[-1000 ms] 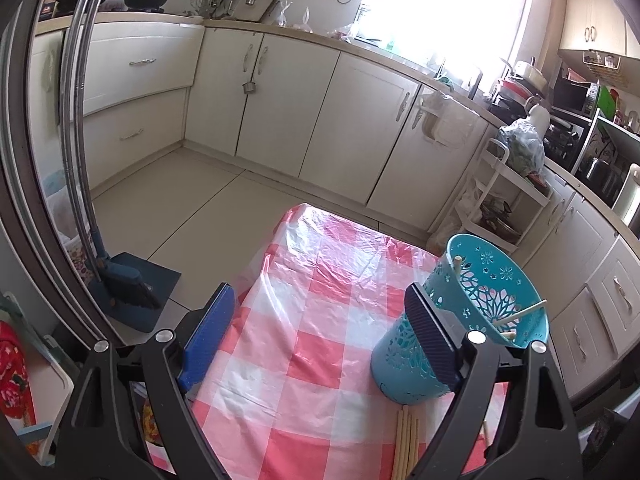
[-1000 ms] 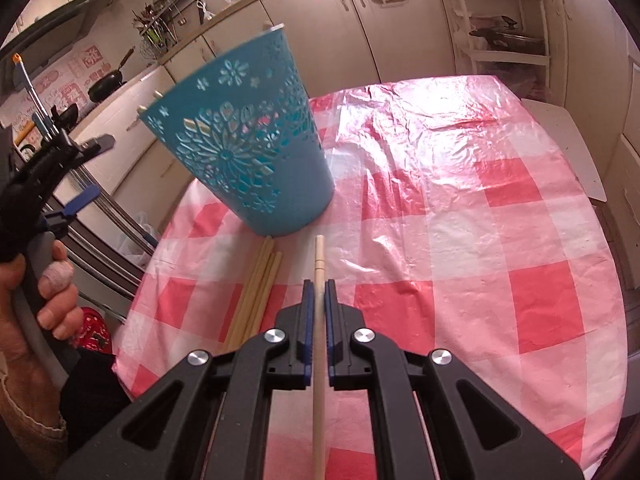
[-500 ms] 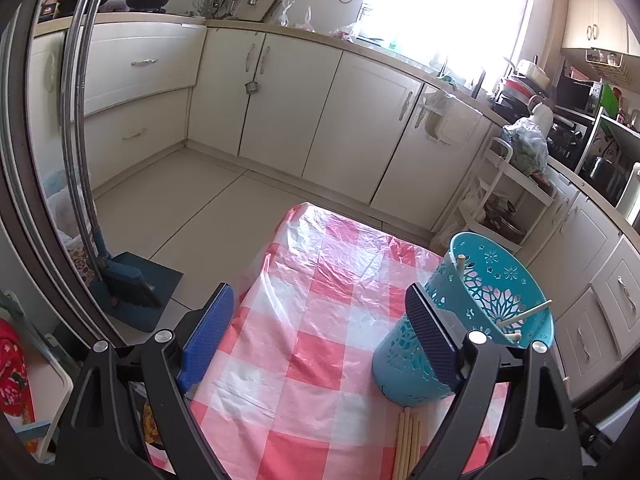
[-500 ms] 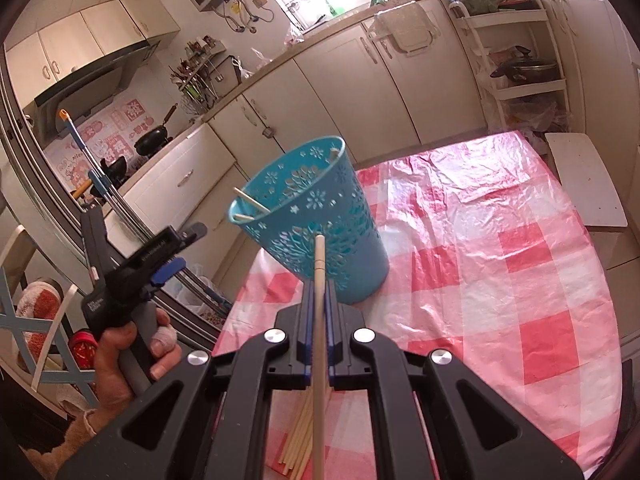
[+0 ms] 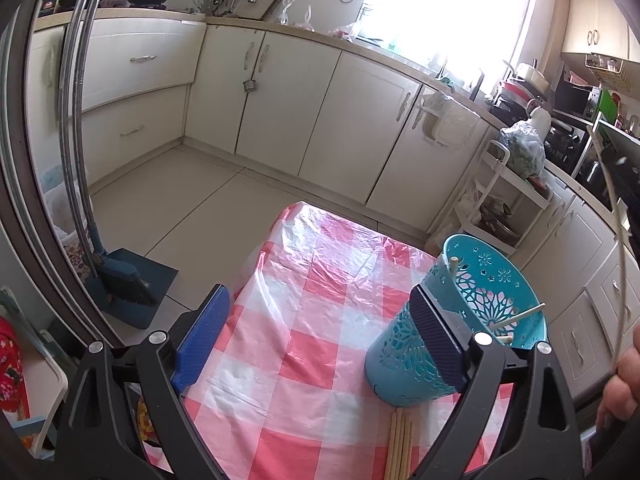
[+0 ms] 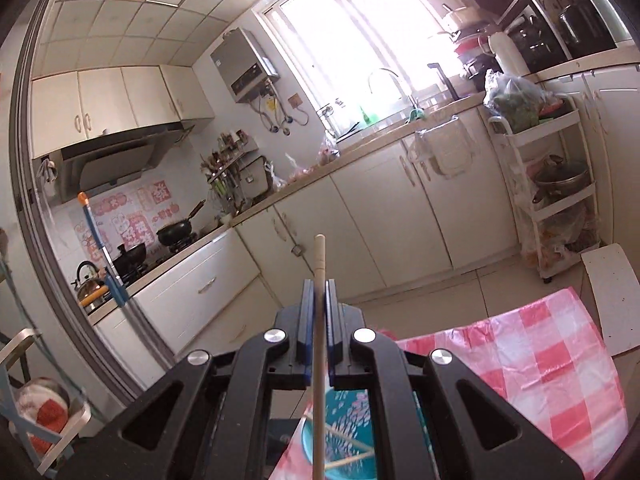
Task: Organize utensils
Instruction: 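Lift the chopstick with the right tool and drop it into the basket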
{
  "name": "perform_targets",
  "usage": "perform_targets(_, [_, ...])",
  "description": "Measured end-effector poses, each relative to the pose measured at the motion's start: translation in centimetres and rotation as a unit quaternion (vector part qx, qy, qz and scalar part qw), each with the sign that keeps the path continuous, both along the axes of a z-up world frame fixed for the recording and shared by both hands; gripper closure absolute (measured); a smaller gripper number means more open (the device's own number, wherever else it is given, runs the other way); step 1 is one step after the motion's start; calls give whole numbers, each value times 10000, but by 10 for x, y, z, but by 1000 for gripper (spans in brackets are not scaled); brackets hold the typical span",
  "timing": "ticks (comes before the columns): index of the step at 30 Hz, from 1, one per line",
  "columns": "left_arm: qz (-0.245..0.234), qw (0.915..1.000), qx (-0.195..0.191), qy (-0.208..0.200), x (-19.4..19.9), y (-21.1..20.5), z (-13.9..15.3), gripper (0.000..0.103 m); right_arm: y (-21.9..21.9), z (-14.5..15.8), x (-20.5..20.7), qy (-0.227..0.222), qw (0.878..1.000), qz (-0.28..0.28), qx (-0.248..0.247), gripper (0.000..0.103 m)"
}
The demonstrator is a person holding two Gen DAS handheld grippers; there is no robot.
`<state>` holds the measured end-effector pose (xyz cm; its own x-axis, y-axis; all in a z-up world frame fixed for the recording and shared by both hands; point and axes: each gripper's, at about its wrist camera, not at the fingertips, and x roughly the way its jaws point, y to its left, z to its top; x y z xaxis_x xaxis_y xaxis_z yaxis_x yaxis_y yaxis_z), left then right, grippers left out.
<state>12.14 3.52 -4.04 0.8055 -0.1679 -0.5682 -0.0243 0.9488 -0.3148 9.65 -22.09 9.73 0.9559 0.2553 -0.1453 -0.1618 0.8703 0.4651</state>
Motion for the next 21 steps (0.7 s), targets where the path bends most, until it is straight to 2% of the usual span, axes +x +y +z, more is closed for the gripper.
perform_targets(4, [-8,9999,-111,31,2,4,0,15,3,-14,27,175,9992,-307,-182,97])
perform_targets(9, [-23,9996,-258,72,3,7,1,15,1,-33,39,410,9972,-498,-389,97])
perform_targets(21, [-8,9997,-223,102,4,6,0,14,20,-60,36,909,9922,-162,-835,97])
